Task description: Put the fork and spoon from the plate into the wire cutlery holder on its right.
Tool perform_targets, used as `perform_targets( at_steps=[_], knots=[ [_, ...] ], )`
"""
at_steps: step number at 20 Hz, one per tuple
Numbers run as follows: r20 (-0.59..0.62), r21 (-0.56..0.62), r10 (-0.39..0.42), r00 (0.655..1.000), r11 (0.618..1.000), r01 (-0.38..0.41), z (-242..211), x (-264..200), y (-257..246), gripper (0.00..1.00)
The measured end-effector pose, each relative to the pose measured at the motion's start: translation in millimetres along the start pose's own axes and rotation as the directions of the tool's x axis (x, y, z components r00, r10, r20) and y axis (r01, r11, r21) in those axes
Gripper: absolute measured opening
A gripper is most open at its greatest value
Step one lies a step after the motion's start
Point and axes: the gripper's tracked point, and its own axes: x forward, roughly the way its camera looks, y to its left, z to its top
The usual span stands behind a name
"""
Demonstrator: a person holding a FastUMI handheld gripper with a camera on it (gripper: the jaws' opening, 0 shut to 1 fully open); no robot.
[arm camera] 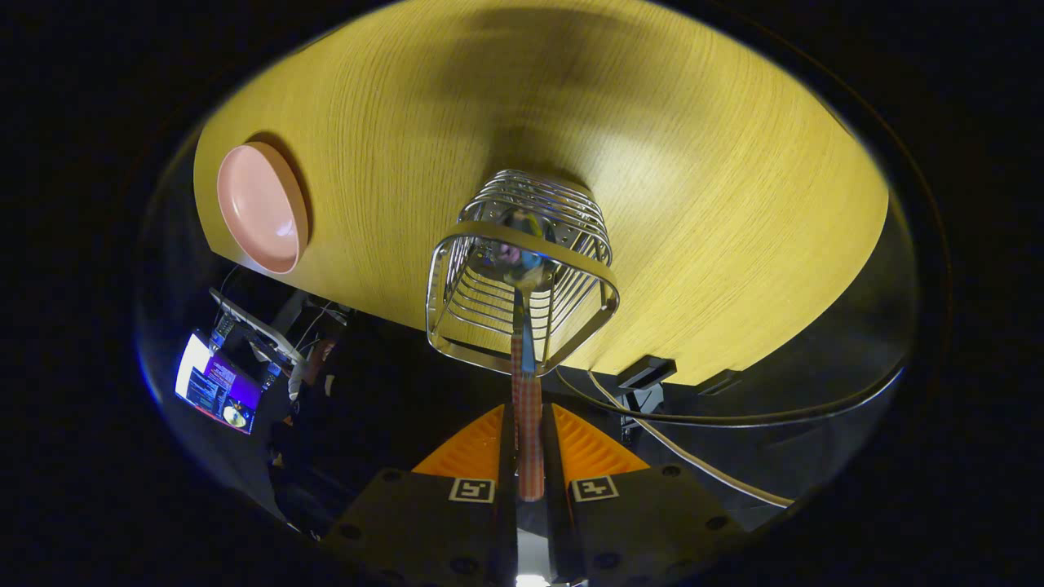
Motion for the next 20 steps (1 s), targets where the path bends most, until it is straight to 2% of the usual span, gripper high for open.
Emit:
perform_targets(
  at_steps=[1, 2, 3, 5, 6, 7, 8, 9, 11, 12, 13, 14, 16, 20],
  knots=[
    [0.011, -0.005, 0.006, 1.000, 1.000, -0.006, 0.2, -1.1, 1.5, 0.21],
    [0.034, -0.017, 0.014, 0.999, 1.000, -0.013, 2.7, 1.0, 4.2, 0.26],
    [0.075, -0.028, 0.026, 0.997, 0.999, -0.024, 7.1, -0.7, 6.5, 0.35],
    [0.182, -0.044, 0.081, 0.980, 0.996, -0.074, 16.6, -6.7, 17.5, 0.41],
    [0.240, -0.046, 0.099, 0.966, 0.995, -0.091, 20.9, -9.5, 17.9, 0.48],
    [0.301, -0.039, 0.111, 0.947, 0.994, -0.104, 22.8, -13.6, 18.4, 0.60],
    [0.368, -0.025, 0.115, 0.923, 0.993, -0.113, 24.5, -17.0, 18.4, 0.66],
    [0.436, -0.011, 0.116, 0.893, 0.992, -0.123, 22.5, -21.3, 18.1, 0.82],
    [0.573, 0.018, 0.119, 0.811, 0.987, -0.157, 17.6, -34.7, 17.6, 0.88],
    [0.644, 0.026, 0.120, 0.755, 0.984, -0.178, 15.1, -44.1, 19.9, 0.90],
    [0.710, 0.028, 0.118, 0.694, 0.980, -0.195, 11.0, -54.1, 22.2, 0.98],
    [0.770, 0.040, 0.109, 0.628, 0.975, -0.218, 7.4, -63.2, 23.6, 0.99],
    [0.857, 0.071, 0.080, 0.509, 0.960, -0.270, -5.2, -78.3, 28.2, 0.99],
    [0.951, 0.095, -0.009, 0.308, 0.959, -0.267, -31.3, -104.2, 23.4, 0.99]
  ],
)
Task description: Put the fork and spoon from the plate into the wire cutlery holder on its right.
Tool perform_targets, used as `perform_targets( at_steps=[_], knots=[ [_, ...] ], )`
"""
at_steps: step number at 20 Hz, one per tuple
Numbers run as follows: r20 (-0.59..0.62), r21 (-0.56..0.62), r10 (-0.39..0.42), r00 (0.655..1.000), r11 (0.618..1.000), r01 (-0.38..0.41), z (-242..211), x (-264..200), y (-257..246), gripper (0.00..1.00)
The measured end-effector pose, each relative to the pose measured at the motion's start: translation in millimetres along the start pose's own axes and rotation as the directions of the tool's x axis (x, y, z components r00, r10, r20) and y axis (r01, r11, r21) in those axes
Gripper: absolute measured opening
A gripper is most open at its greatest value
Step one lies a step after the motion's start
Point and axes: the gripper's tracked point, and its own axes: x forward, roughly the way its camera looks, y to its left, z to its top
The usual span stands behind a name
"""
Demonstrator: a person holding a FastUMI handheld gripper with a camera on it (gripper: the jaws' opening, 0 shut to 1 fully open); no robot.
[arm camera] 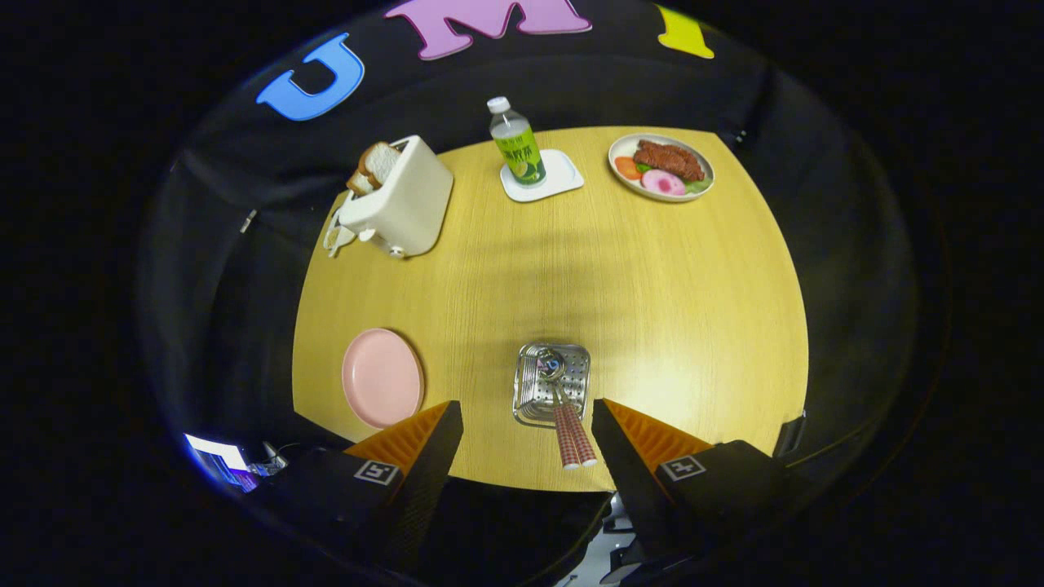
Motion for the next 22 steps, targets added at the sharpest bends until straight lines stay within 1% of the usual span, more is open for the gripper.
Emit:
perform_targets(
  at_steps=[3, 4, 6, 9, 13, 17, 18, 20, 22],
  knots=[
    [0.157, -0.036, 0.011, 0.988, 0.999, -0.006, 19.7, -19.2, 6.3, 0.99],
    [0.210, -0.059, 0.017, 0.978, 0.998, -0.004, 27.7, -27.8, 8.7, 0.99],
    [0.321, -0.115, 0.036, 0.946, 0.993, 0.001, 50.1, -43.4, 13.3, 0.99],
    [0.480, -0.202, 0.057, 0.875, 0.978, 0.047, 86.2, -69.3, 14.5, 0.99],
    [0.630, -0.283, 0.131, 0.765, 0.957, 0.069, 108.8, -109.9, 31.1, 0.99],
    [0.733, -0.307, 0.210, 0.647, 0.951, 0.039, 122.3, -156.4, 42.1, 0.99],
    [0.744, -0.321, 0.224, 0.630, 0.946, 0.042, 124.5, -162.3, 40.6, 0.99],
    [0.749, -0.344, 0.226, 0.624, 0.936, 0.075, 119.9, -162.9, 30.5, 0.99],
    [0.754, -0.358, 0.238, 0.612, 0.930, 0.080, 111.6, -163.6, 29.4, 0.99]
  ],
)
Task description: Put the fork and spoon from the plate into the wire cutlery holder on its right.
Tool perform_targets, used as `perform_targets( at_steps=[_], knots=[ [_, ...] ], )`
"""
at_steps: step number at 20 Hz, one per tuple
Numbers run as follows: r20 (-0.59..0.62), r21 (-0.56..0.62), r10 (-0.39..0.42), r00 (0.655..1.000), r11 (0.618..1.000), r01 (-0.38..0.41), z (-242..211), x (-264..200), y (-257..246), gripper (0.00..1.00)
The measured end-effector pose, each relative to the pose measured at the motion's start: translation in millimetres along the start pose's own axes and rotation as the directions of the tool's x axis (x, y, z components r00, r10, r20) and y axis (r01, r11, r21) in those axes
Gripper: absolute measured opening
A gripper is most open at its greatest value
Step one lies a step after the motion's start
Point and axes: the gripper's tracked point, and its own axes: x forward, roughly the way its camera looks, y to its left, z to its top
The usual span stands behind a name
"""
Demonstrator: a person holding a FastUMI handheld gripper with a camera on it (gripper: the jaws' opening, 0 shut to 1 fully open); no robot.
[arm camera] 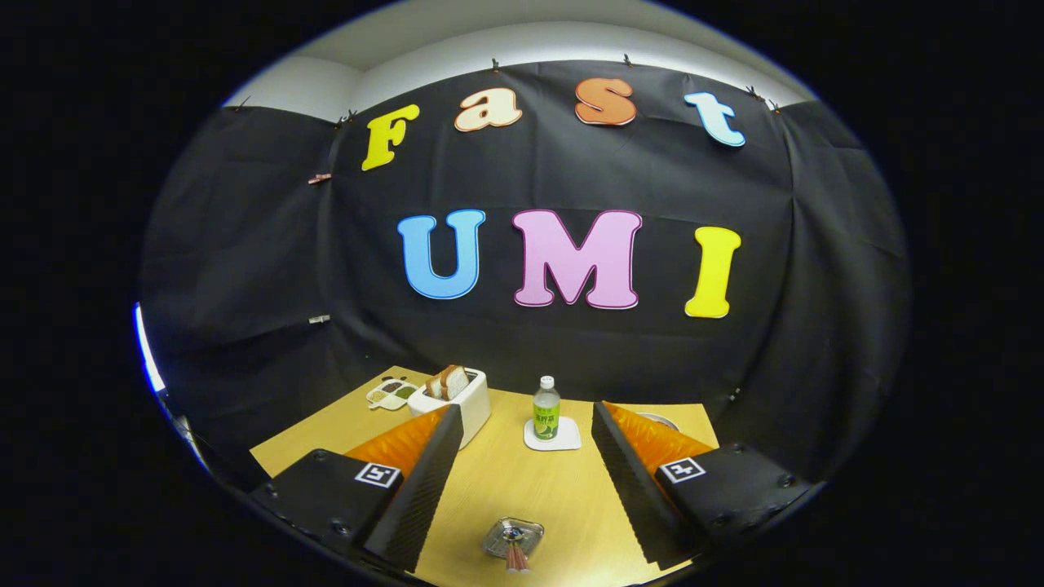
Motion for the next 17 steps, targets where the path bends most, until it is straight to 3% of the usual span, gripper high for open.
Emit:
perform_targets(
  at_steps=[8, 17],
  knots=[
    [0.034, -0.067, 0.102, 0.994, 0.993, -0.100, 1.7, -10.2, 23.2, 0.99],
    [0.026, -0.039, 0.107, 0.994, 0.994, -0.106, -1.2, -8.4, 6.0, 0.96]
  ],
)
